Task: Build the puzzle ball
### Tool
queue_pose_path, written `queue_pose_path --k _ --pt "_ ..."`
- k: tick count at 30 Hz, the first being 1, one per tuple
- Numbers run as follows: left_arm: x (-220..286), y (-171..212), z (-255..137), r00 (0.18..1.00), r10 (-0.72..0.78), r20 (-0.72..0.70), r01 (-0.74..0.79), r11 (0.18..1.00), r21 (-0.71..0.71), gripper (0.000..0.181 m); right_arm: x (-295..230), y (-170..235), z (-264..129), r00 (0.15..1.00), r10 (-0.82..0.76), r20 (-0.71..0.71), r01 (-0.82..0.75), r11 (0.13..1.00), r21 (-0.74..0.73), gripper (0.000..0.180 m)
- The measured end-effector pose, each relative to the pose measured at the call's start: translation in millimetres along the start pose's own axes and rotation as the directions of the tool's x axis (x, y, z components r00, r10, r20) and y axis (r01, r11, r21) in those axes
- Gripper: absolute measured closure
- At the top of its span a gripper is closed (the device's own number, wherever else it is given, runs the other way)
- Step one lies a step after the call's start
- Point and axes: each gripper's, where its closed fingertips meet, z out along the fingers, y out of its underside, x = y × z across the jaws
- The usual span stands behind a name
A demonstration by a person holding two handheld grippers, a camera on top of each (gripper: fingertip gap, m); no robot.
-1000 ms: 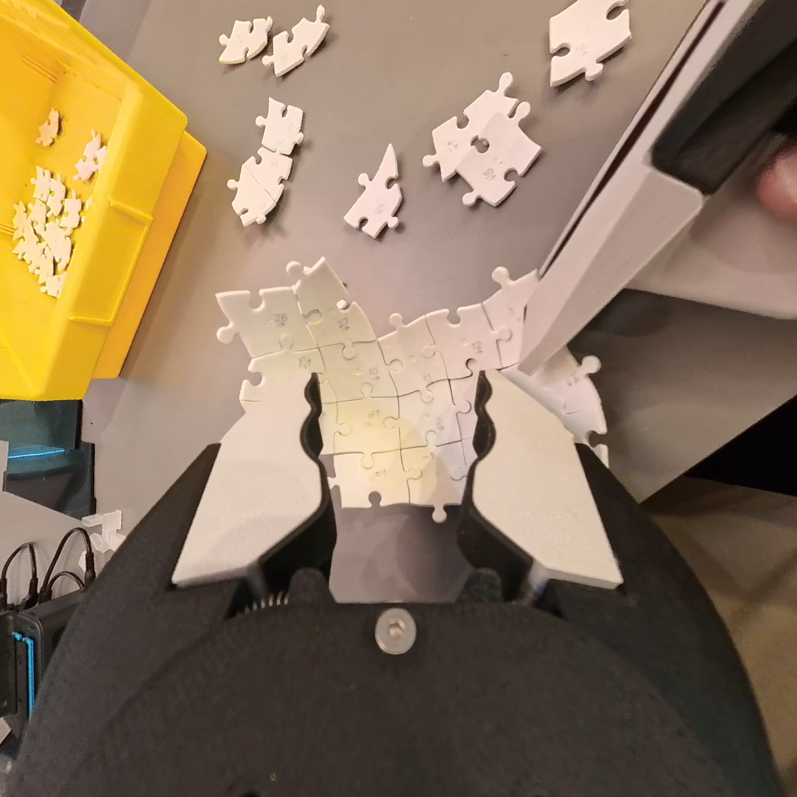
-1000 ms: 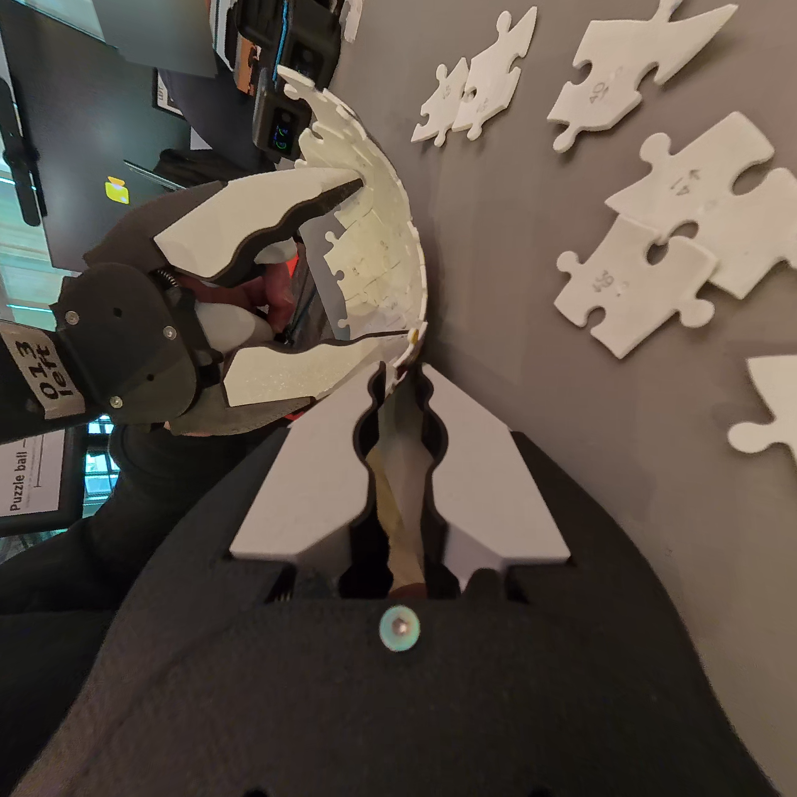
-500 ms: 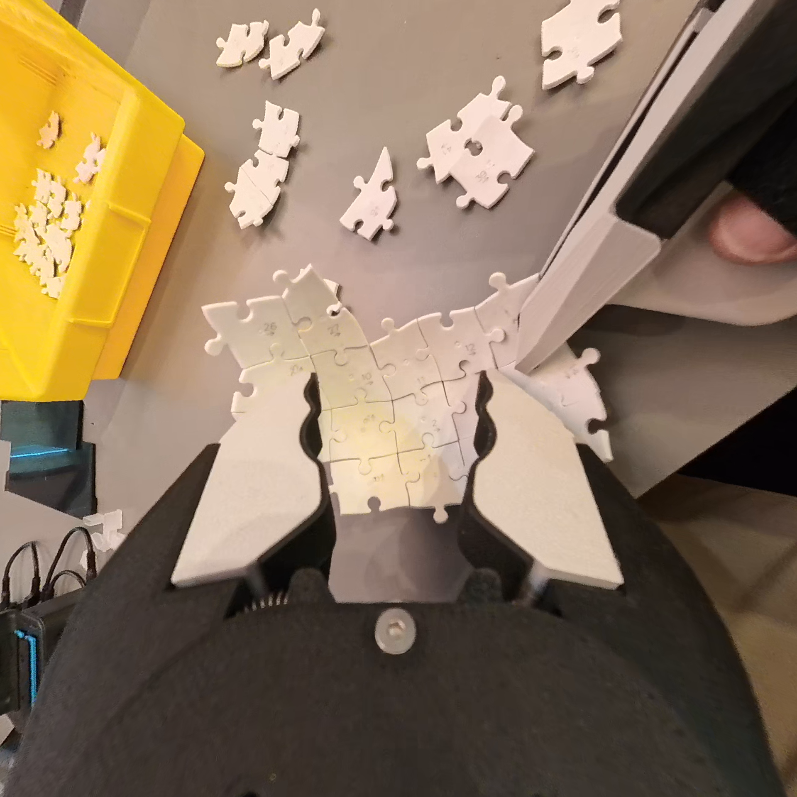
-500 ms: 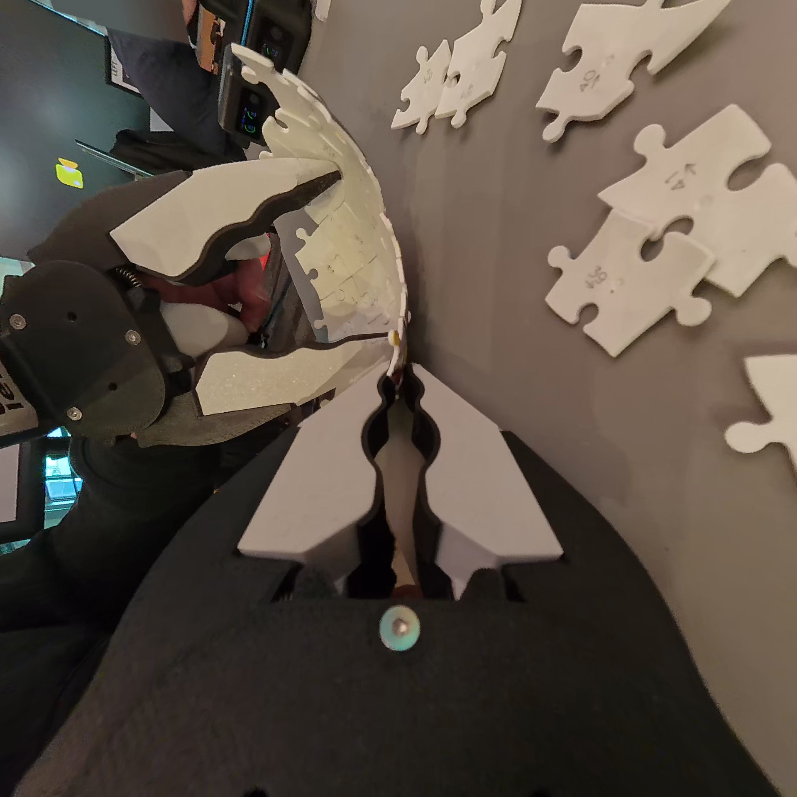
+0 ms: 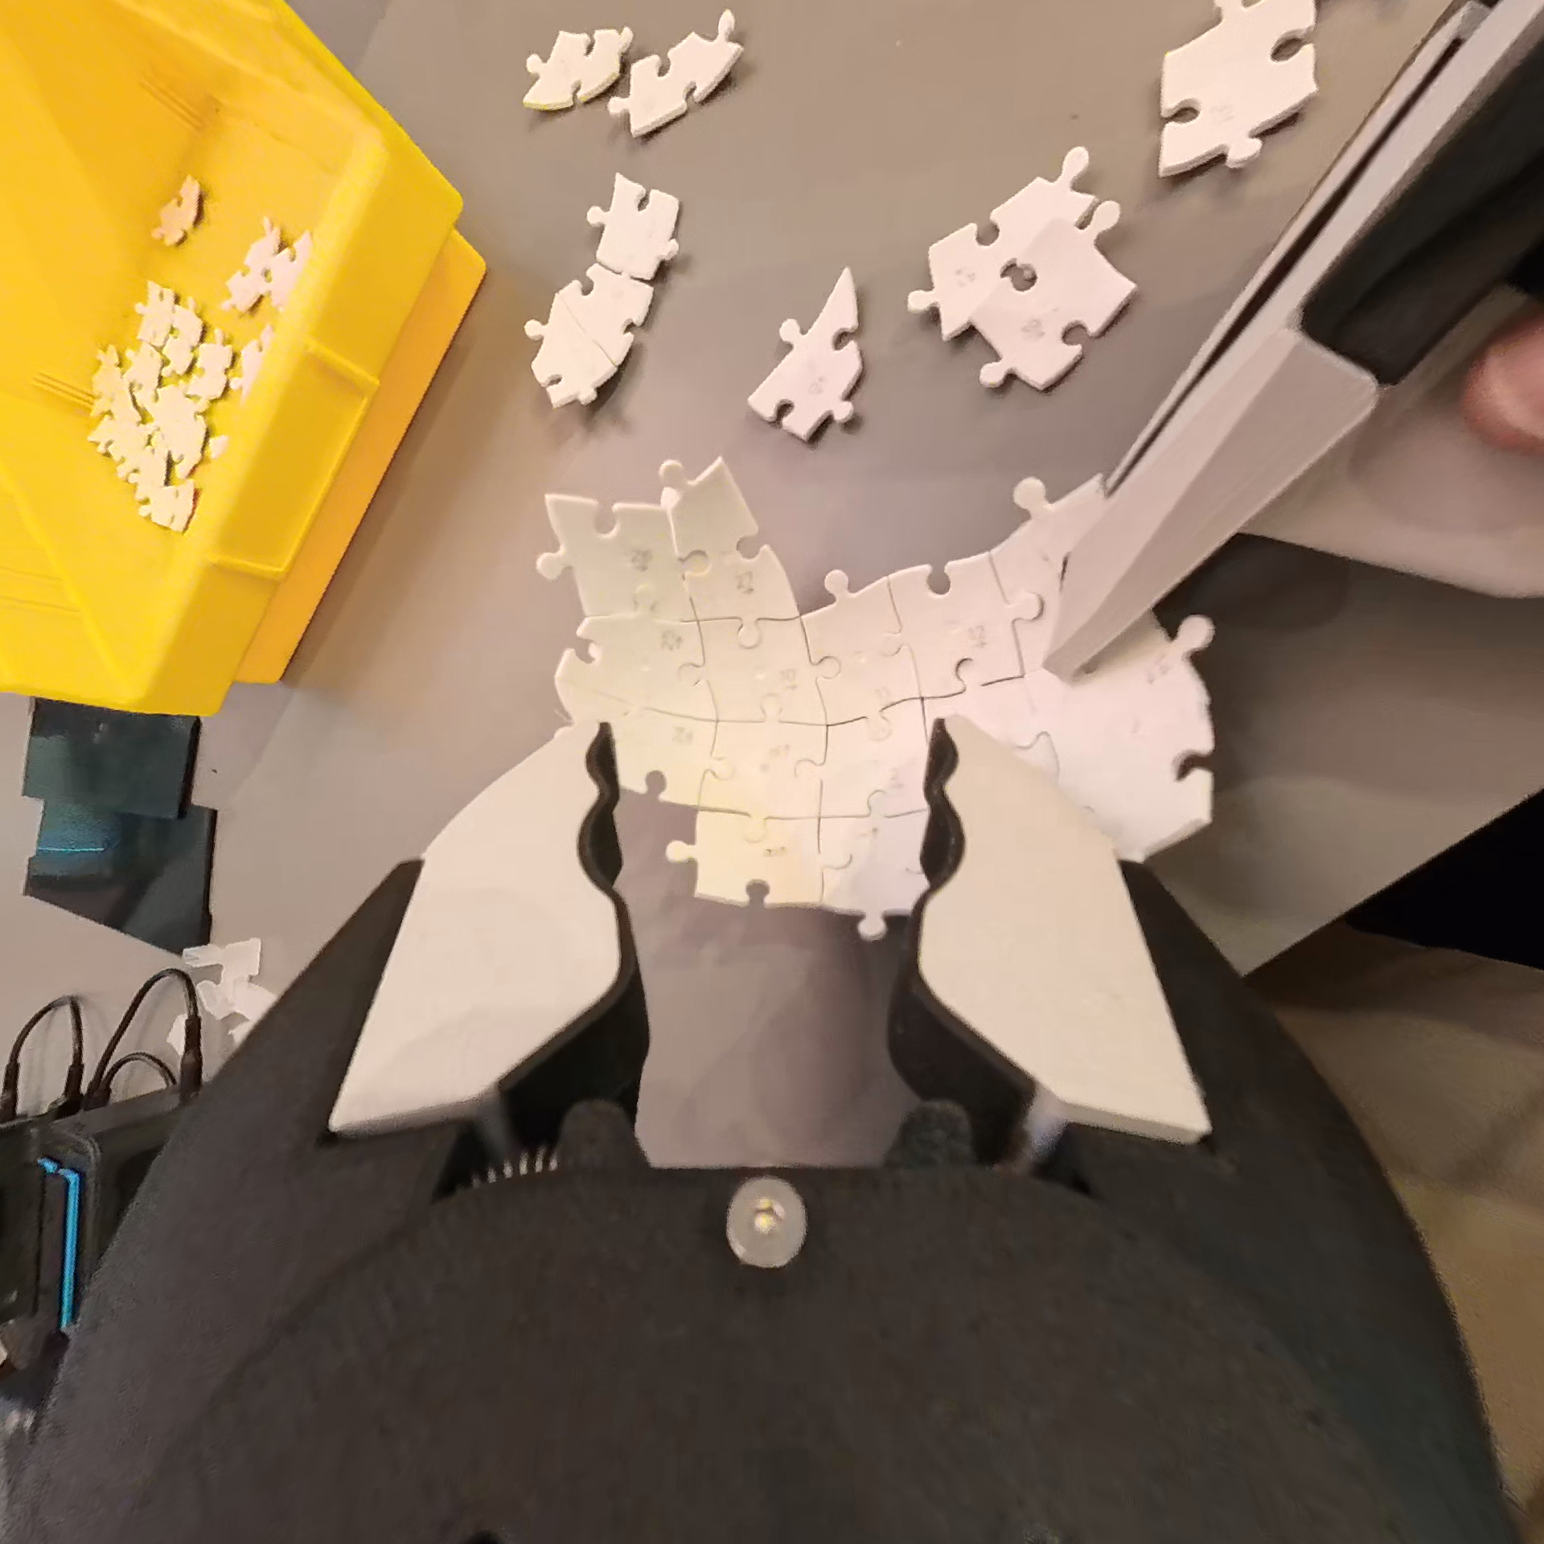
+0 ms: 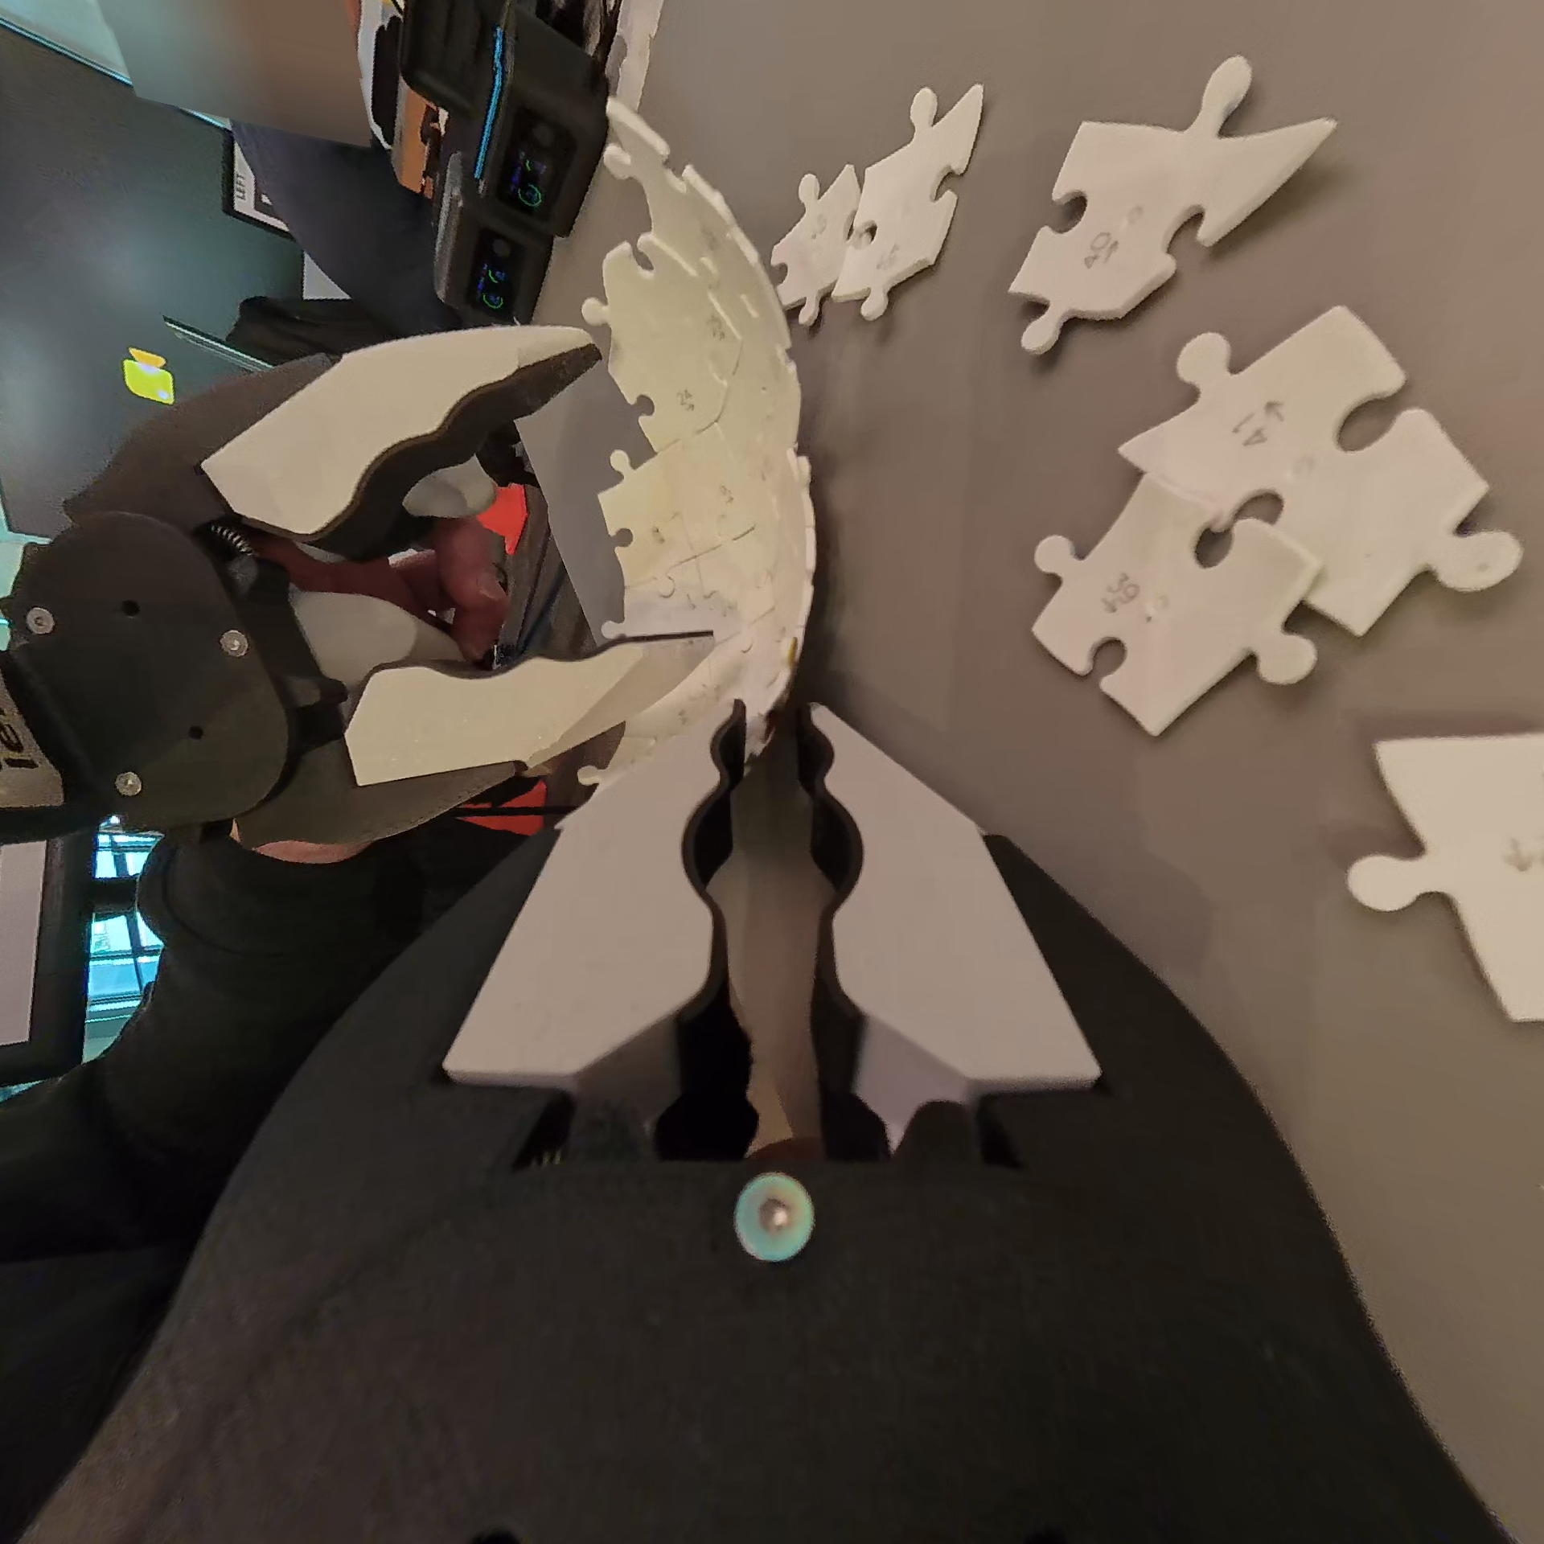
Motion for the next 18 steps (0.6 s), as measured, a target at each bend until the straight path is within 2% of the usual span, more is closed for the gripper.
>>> queue_pose_path --k 14,18 --pt "13 3 3 1.0 0.008 -0.029 -0.009 1.0 -0.024 0.108 3 -11 5 0.998 -0.042 -0.043 0.042 0.999 -0.012 0.17" --pt "14 2 5 1.0 0.005 -0.029 -0.006 1.0 -0.022 0.108 3 -11 12 0.997 -0.063 -0.051 0.061 0.998 -0.031 0.178"
